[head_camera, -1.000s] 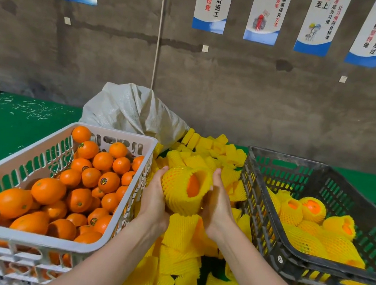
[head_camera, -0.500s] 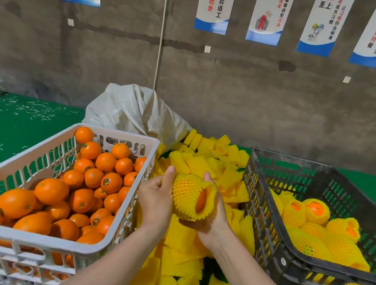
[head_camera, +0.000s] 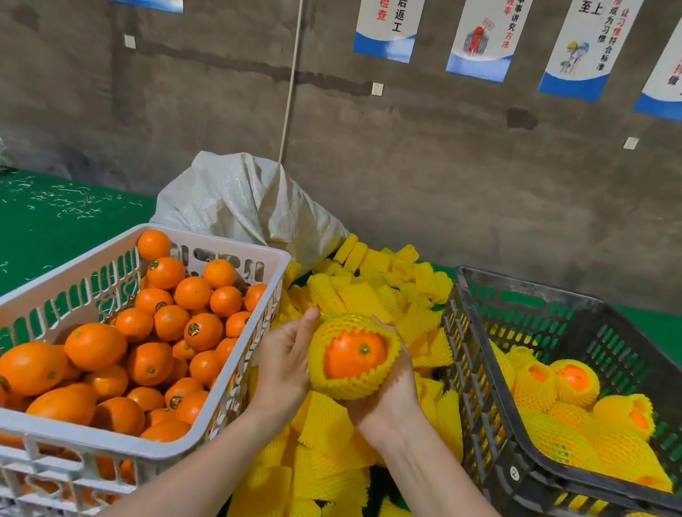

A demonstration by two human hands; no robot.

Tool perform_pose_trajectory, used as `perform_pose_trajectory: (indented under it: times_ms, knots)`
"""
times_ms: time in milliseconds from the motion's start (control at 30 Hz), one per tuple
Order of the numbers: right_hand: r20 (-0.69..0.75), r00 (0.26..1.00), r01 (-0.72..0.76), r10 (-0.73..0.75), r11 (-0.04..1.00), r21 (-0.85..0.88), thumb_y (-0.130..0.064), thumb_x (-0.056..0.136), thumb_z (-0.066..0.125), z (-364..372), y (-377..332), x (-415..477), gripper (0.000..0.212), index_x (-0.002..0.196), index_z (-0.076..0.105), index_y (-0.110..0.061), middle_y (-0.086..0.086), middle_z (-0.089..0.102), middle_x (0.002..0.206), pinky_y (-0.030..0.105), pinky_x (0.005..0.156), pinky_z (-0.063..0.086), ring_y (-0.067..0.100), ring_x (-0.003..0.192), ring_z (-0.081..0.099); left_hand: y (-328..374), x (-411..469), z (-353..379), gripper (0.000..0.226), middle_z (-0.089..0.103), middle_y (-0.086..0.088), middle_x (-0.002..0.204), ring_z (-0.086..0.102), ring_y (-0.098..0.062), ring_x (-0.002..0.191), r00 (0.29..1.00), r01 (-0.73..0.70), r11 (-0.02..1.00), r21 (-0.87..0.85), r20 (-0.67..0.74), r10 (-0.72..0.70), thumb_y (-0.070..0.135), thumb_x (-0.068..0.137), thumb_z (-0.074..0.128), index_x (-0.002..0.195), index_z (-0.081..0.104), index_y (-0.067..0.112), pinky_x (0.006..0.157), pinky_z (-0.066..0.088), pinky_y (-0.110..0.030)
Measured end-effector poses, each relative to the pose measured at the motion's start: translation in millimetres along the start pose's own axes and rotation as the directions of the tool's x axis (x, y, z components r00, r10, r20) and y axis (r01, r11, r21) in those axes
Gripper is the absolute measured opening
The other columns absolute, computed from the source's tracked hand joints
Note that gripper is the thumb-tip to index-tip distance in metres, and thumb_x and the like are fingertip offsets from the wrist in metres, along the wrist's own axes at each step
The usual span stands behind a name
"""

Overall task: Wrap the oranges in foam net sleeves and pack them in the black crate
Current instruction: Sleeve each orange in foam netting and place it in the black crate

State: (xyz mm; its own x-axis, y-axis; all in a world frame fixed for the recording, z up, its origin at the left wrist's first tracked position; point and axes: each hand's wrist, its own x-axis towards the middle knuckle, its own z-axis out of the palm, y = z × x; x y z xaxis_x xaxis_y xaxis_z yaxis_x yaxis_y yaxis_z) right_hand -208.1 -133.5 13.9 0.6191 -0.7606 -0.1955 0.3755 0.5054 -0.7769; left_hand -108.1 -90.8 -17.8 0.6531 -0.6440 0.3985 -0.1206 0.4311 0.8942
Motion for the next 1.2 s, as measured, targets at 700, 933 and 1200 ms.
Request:
perform_pose_trajectory:
  times_ms: [700,933,1200]
  knots:
    - [0.368,0.769,0.588,-0.523,0.354,-0.727,-0.049,0.086,0.041,-43,3,-8,0.043,0.128,0.031,-0.047,-0.013,0.022,0.149,0.010,0.105,0.026,-0.003,0.137,0.021,9,7,-1,0.054,0.073,-0.005,0.103,0.071,-0.021,0.091,0.579,0.773,0.627,-0.094,0.509,-0.637,0.049,0.067,0.066,0.112,0.062,0.019,0.070,0.056,-0.037]
    - [0.418,0.834,0.551,-0.361,0.482,-0.682,-0.044,0.085,0.046,-50,4,-13,0.048,0.131,0.031,-0.047,-0.032,0.032,0.139,0.010,0.105,0.030,-0.011,0.132,0.026,21,3,3,0.129,0.053,-0.016,0.136,0.052,-0.032,0.123,0.663,0.696,0.718,0.011,0.372,-0.649,0.063,0.039,0.082,0.145,0.034,0.007,0.101,0.044,-0.049]
    - [0.273,0.784,0.568,-0.557,0.469,-0.677,-0.034,0.073,0.074,-48,-27,-16,0.056,0.121,0.047,-0.036,-0.024,0.049,0.119,0.006,0.080,0.043,-0.016,0.105,0.048,43,1,56,0.078,0.056,-0.009,0.134,0.055,-0.024,0.121,0.687,0.673,0.738,-0.054,0.417,-0.595,0.070,0.088,0.018,0.141,0.041,0.018,0.097,0.048,-0.040]
